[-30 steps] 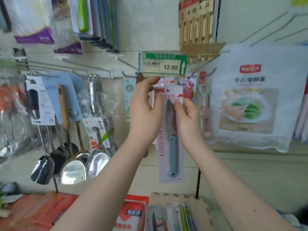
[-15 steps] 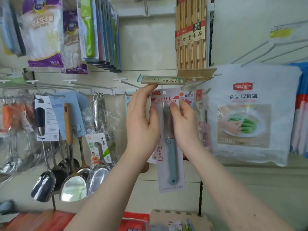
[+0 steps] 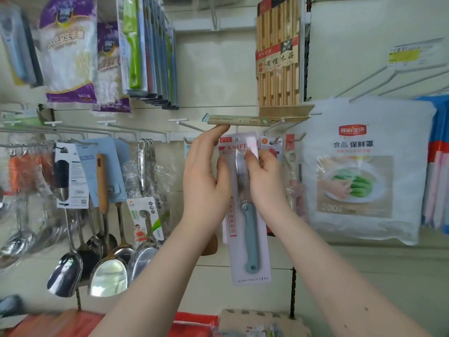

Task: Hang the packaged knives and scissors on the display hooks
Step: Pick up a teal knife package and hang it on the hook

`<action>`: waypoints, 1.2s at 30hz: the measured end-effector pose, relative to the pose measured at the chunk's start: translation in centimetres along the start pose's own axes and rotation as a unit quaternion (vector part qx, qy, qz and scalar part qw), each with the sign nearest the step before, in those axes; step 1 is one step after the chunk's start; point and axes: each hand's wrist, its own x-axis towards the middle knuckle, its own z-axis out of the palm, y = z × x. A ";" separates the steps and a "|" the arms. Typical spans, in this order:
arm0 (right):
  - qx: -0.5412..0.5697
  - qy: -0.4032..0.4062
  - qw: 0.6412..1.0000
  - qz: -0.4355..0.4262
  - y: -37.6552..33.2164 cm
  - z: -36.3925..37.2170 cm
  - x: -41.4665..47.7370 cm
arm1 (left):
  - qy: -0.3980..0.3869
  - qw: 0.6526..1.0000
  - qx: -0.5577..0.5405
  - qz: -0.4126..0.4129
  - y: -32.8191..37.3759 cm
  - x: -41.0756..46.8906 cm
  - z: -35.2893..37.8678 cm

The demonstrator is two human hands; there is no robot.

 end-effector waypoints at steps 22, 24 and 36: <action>-0.043 0.009 0.997 0.064 4.2 1.8 2.3 | -0.044 0.998 0.012 -0.035 -1.6 -2.0 0.6; -0.024 0.006 0.998 0.066 4.6 1.6 1.9 | -0.048 0.998 0.009 -0.045 -1.6 -2.3 0.7; 0.003 0.026 0.999 0.029 7.3 -0.9 -2.0 | -0.067 0.995 0.007 -0.070 -3.8 -5.2 2.3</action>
